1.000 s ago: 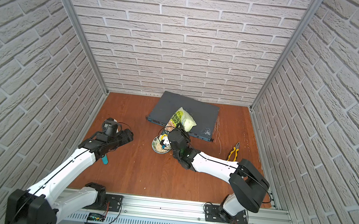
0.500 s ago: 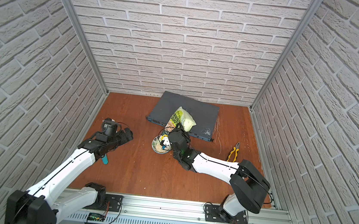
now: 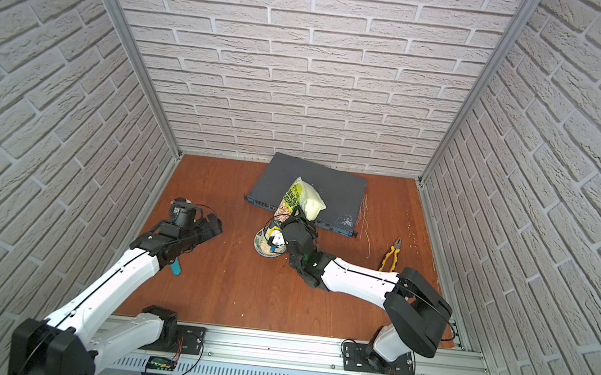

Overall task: Pour the oats into the breakfast bowl
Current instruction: Pour the oats into the bowl.

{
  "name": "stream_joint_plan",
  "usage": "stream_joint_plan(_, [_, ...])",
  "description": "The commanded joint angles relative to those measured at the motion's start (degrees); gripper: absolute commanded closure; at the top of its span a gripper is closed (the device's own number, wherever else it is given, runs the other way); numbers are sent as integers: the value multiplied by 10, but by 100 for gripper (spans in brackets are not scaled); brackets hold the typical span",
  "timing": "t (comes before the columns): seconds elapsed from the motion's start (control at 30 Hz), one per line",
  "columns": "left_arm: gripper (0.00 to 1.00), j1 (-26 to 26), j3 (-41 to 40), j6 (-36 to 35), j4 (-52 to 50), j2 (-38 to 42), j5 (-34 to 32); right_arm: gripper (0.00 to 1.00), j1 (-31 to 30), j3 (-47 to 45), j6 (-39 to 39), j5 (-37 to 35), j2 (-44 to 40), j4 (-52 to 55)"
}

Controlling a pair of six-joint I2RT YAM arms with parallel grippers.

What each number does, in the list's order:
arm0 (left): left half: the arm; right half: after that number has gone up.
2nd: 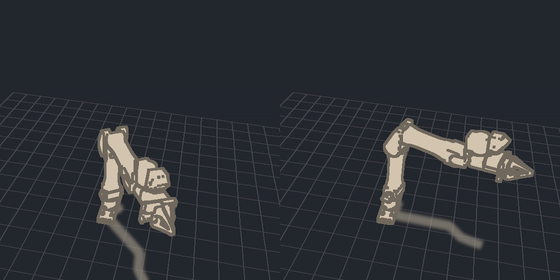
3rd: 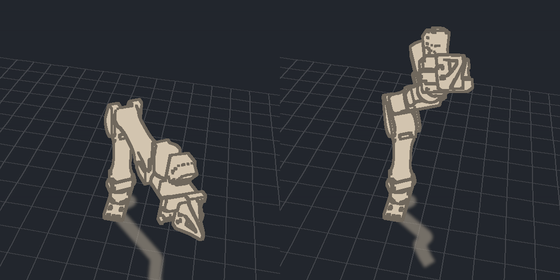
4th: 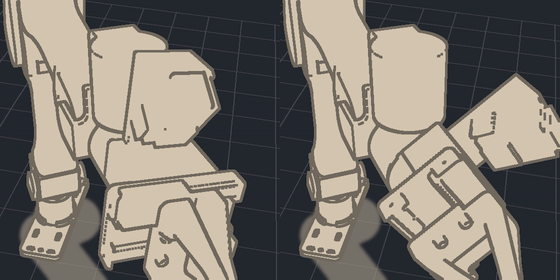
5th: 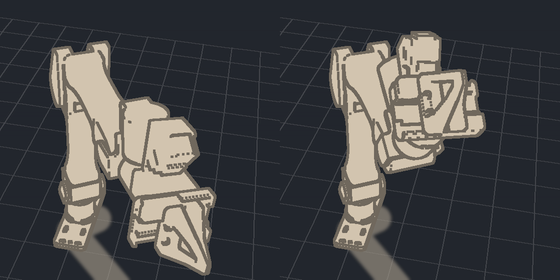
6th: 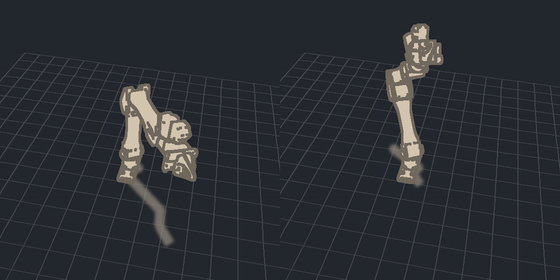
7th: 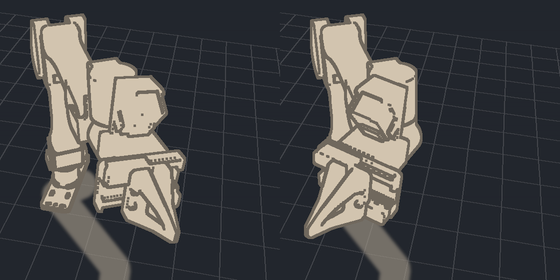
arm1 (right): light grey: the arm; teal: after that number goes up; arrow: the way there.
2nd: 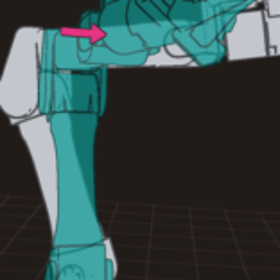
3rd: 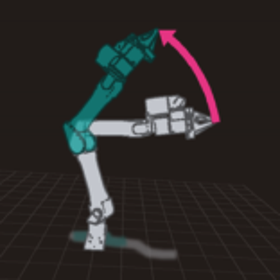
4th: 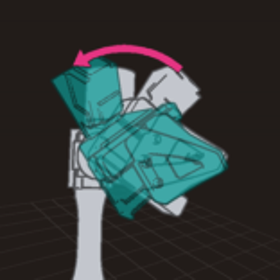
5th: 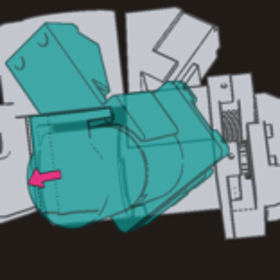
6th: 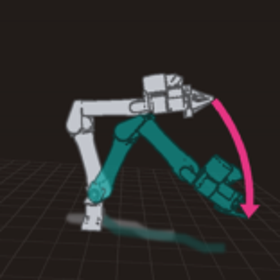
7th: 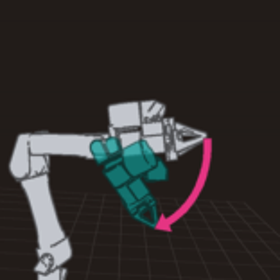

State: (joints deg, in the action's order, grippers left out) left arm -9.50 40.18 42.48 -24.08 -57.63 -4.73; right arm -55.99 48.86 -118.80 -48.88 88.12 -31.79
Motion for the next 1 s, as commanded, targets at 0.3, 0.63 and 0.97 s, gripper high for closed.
stream_joint_plan(0.3, [2, 5, -2, -1, -4, 0, -3, 96, -20, 23, 28, -17, -6, -99])
stream_joint_plan(0.63, [2, 5, -5, -1, -4, 0, 0, 96, -27, 20, 53, -18, -14, -77])
stream_joint_plan(0.97, [2, 6, -4, -3, -8, 4, -1, 97, -8, 19, 99, -42, -40, -33])
